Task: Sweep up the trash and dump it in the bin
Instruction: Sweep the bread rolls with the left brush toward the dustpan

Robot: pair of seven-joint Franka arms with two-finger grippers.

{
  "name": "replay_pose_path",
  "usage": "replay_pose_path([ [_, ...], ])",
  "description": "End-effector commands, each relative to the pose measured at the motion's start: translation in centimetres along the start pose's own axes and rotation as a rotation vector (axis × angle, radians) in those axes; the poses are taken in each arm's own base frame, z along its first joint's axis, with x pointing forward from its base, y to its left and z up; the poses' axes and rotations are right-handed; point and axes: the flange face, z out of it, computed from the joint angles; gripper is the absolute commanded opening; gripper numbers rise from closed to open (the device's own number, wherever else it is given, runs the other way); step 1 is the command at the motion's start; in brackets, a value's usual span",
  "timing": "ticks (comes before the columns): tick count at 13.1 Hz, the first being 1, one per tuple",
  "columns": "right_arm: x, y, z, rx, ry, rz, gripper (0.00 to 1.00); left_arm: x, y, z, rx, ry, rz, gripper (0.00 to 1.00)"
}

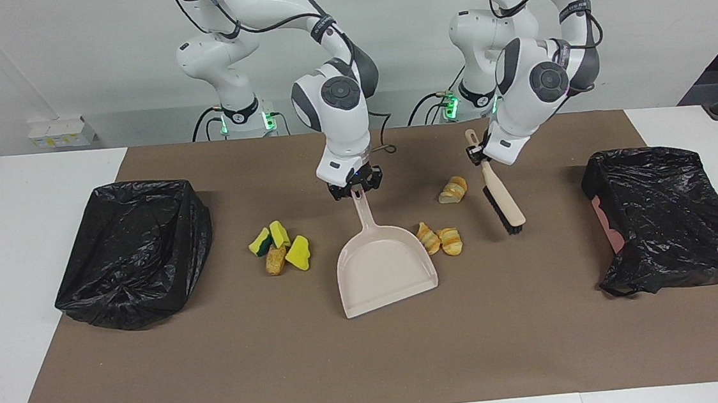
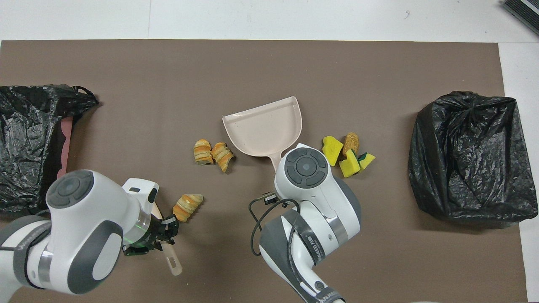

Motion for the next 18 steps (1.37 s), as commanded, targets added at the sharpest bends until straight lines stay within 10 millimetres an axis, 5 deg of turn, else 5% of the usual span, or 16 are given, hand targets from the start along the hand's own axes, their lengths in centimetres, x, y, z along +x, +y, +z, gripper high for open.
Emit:
replay_pose_path([
  [1,0.2,0.3,-0.9,0.040,0.062,-0.035,0.74,-3.5,1.3,1.8,-0.070,0.004,-0.114,0.00],
  [4,1.2,0.6,-1.0,0.056,0.128,-0.028,0.98,-3.9,3.3,3.2,-0.092,0.021,-0.117,0.00],
  [9,1.6,1.4,-0.7,0.061,0.140,-0.049,0.87,-0.5,6.8,1.8,-0.155,0.038,-0.128,0.00],
  [10,1.4,1.1,-0.3,0.060,0.134,-0.054,0.74,0.1,7.5,1.0,-0.157,0.048,-0.120,0.00],
  [12,1.7,0.9,-0.3,0.060,0.137,-0.057,0.21,1.5,7.9,0.1,-0.154,0.079,-0.046,0.00],
  [13,1.9,0.8,-0.6,0.061,0.142,-0.052,0.03,3.0,7.7,-0.4,-0.157,0.082,-0.034,0.00],
  [18,2.8,2.0,-1.6,0.040,0.141,-0.141,0.00,4.7,9.8,-3.7,-0.035,0.108,0.064,0.00],
])
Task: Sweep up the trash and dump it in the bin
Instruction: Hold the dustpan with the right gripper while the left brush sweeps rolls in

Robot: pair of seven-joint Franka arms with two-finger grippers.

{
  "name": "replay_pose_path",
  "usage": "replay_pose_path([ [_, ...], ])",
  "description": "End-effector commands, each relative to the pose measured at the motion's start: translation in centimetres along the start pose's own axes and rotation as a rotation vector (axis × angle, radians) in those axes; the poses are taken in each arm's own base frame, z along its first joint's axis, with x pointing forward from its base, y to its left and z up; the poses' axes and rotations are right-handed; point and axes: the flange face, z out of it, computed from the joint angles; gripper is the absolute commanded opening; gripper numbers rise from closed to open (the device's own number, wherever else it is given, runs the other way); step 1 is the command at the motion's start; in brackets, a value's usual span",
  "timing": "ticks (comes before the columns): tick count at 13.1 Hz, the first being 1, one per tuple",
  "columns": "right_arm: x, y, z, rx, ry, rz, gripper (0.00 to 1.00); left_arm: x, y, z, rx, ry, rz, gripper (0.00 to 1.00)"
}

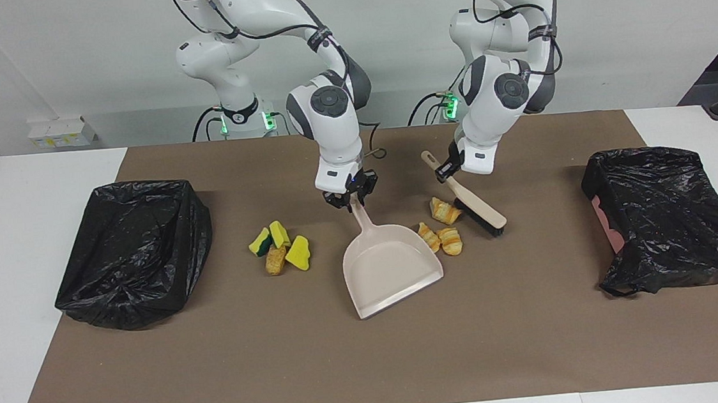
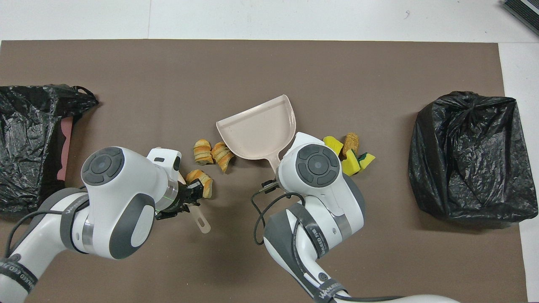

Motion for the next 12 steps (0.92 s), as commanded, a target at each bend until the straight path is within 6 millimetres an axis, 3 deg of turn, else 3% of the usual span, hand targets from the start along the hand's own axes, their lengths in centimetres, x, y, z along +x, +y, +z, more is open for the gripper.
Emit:
replay_pose_path([
  [1,1.0,1.6,-1.6,0.012,0.010,-0.067,0.00,1.2,2.2,-3.0,0.062,-0.013,0.077,0.00],
  [4,0.8,6.0,-5.7,-0.003,-0.044,-0.243,0.00,2.4,1.2,-3.9,0.091,0.015,0.233,0.00],
  [6,-0.1,8.6,-8.3,0.007,-0.054,-0.377,0.00,4.6,-0.4,-4.3,0.081,0.013,0.317,0.00],
  [9,-1.1,11.2,-8.1,0.023,-0.088,-0.681,0.00,5.9,-2.3,-4.1,0.081,-0.010,0.509,0.00],
  [11,-2.0,11.5,-7.7,0.033,-0.113,-0.824,0.00,5.3,-2.5,-3.2,0.094,-0.025,0.533,0.00],
  [12,-2.3,10.7,-6.8,0.025,-0.158,-0.872,0.00,4.9,-2.5,-2.2,0.102,-0.034,0.538,0.00],
])
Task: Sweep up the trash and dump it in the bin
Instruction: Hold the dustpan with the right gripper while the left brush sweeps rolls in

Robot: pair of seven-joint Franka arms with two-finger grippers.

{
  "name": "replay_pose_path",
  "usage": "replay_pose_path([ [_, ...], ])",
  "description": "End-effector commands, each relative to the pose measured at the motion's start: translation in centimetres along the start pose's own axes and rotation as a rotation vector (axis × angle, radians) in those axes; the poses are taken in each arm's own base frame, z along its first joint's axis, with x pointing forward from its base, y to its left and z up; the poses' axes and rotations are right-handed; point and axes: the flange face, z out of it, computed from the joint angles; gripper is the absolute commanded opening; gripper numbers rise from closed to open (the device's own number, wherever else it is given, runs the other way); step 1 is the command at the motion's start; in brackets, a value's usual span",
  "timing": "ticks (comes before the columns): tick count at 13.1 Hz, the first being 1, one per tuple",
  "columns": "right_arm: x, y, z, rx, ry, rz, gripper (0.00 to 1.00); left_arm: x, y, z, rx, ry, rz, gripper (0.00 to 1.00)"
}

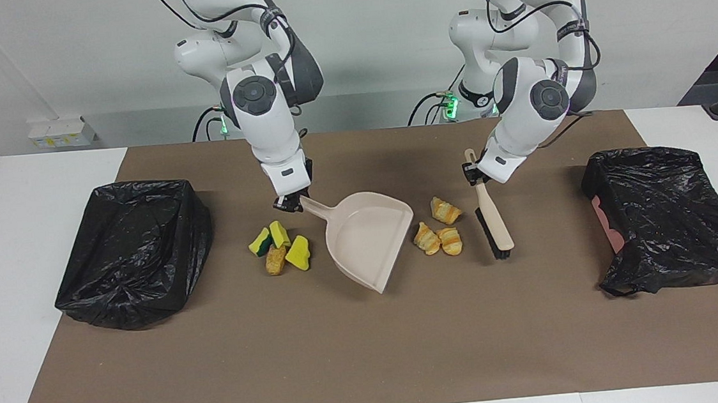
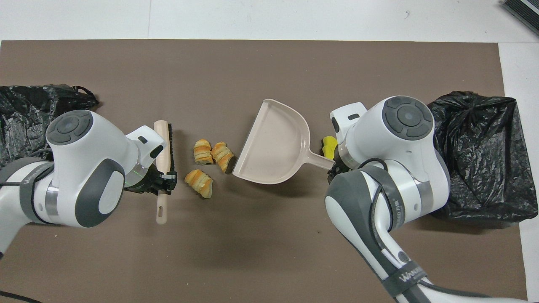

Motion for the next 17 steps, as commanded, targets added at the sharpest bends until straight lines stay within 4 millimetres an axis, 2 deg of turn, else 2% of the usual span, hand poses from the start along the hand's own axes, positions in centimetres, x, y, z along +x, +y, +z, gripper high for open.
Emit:
replay_pose_path([
  [1,0.7,-2.4,1.7,-0.017,-0.097,-0.153,0.00,-1.2,1.0,1.9,0.030,-0.020,0.054,0.00],
  [2,1.4,-3.3,1.7,-0.030,-0.111,-0.175,0.00,-1.3,1.1,2.1,0.030,-0.019,0.056,0.00],
  [3,1.3,-3.1,1.8,-0.032,-0.111,-0.172,0.00,-1.6,1.0,2.3,0.032,-0.020,0.058,0.00],
  [4,1.8,-3.4,2.5,-0.028,-0.119,-0.178,0.00,-2.1,1.4,2.7,0.033,-0.015,0.059,0.00],
  [5,2.4,-3.9,3.1,-0.028,-0.128,-0.158,0.00,-2.9,2.8,3.3,0.039,-0.004,0.080,0.00],
  [6,2.8,-4.2,3.4,-0.029,-0.129,-0.149,0.00,-3.6,2.9,3.6,0.033,0.021,0.086,0.00],
  [8,3.1,-4.5,4.1,-0.037,-0.123,-0.142,0.00,-4.0,2.9,5.7,0.042,0.012,0.099,0.00],
  [10,3.7,-5.1,4.5,-0.041,-0.122,-0.130,0.00,-4.0,3.3,5.8,0.033,0.030,0.116,0.00],
  [14,3.7,-5.1,4.7,-0.039,-0.125,-0.123,0.00,-6.5,8.7,6.4,-0.004,0.035,0.204,0.00],
  [17,3.6,-5.1,4.6,-0.041,-0.124,-0.097,0.00,-9.6,13.6,6.8,-0.059,0.021,0.272,0.00],
])
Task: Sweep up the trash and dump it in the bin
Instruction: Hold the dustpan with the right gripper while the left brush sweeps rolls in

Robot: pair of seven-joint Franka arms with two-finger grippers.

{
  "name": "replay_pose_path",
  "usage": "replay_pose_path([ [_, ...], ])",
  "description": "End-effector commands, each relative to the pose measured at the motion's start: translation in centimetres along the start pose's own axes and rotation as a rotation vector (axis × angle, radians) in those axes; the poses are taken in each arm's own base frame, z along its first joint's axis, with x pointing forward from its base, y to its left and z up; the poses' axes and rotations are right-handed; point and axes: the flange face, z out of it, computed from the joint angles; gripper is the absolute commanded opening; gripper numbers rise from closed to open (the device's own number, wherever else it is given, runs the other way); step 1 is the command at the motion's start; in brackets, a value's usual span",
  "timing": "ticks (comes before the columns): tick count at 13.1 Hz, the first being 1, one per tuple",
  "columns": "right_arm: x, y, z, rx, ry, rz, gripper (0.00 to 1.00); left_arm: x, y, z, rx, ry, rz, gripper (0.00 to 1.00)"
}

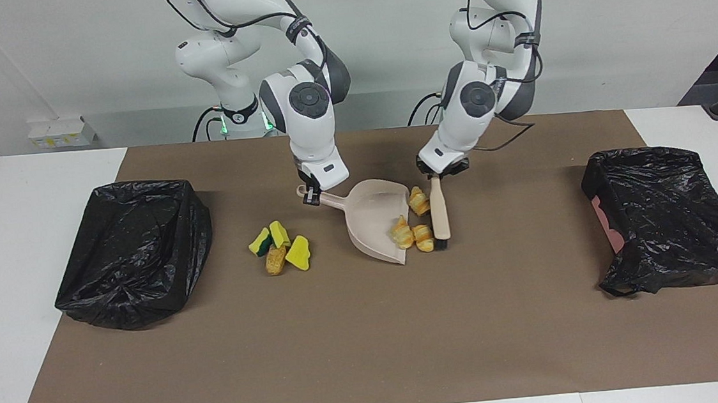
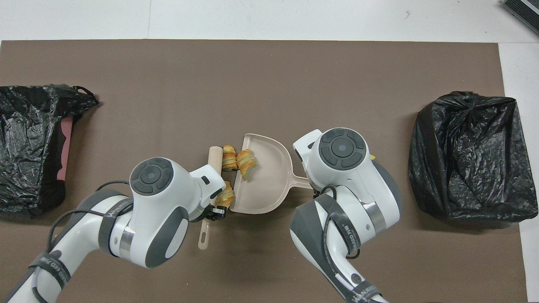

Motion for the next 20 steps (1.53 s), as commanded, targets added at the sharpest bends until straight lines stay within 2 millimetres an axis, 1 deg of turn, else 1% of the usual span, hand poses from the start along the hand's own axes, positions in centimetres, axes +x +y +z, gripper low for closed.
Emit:
replay_pose_path([
  [1,0.0,-0.1,0.2,-0.019,-0.002,0.035,0.00,-2.3,3.9,0.1,-0.066,0.002,0.044,0.00],
  [2,0.0,-0.1,0.2,-0.019,-0.002,0.038,0.00,-2.7,4.8,0.2,-0.073,-0.001,0.053,0.00],
  [3,0.0,-0.1,0.2,-0.019,-0.002,0.041,0.00,-2.8,5.2,0.1,-0.087,-0.003,0.050,0.00],
  [4,0.0,-0.1,0.2,-0.019,-0.002,0.042,0.00,-2.8,5.2,0.0,-0.092,-0.003,0.047,0.00],
  [6,0.0,-0.1,0.2,-0.019,-0.002,0.042,0.00,-2.4,4.2,-0.1,-0.093,-0.017,0.019,0.00],
  [7,0.0,-0.2,0.2,-0.018,-0.001,0.042,0.00,-1.9,3.4,-0.6,-0.099,-0.011,0.003,0.00],
  [8,0.0,-0.2,0.2,-0.018,-0.001,0.042,0.00,-0.8,0.7,-1.4,-0.112,-0.003,-0.053,0.00],
  [9,0.0,-0.2,0.2,-0.018,-0.001,0.042,0.00,-0.1,-0.8,-2.9,-0.124,0.007,-0.073,0.00],
  [11,0.1,-0.2,0.3,-0.018,-0.003,0.040,0.00,0.4,-1.6,-4.7,-0.124,0.007,-0.081,0.00],
  [12,0.0,-0.2,0.3,-0.018,-0.001,0.042,0.00,0.6,-2.5,-4.9,-0.124,0.003,-0.107,0.00],
  [14,0.0,-0.2,0.3,-0.018,-0.001,0.042,0.00,-0.1,-4.3,-4.4,-0.122,-0.014,-0.139,0.00],
  [16,0.0,-0.2,0.3,-0.018,-0.001,0.042,0.00,-1.6,-5.3,-3.1,-0.108,-0.035,-0.151,0.00],
  [18,0.0,-0.2,0.5,-0.016,-0.002,0.042,0.00,-2.3,-5.1,-1.3,-0.091,-0.057,-0.148,0.00],
  [19,0.0,-0.2,0.5,-0.016,-0.002,0.042,0.00,-2.3,-4.6,-0.7,-0.086,-0.057,-0.138,0.00],
  [20,-0.1,-0.3,0.7,-0.014,-0.007,0.040,0.00,-2.3,-3.6,-0.4,-0.081,-0.048,-0.122,0.00],
])
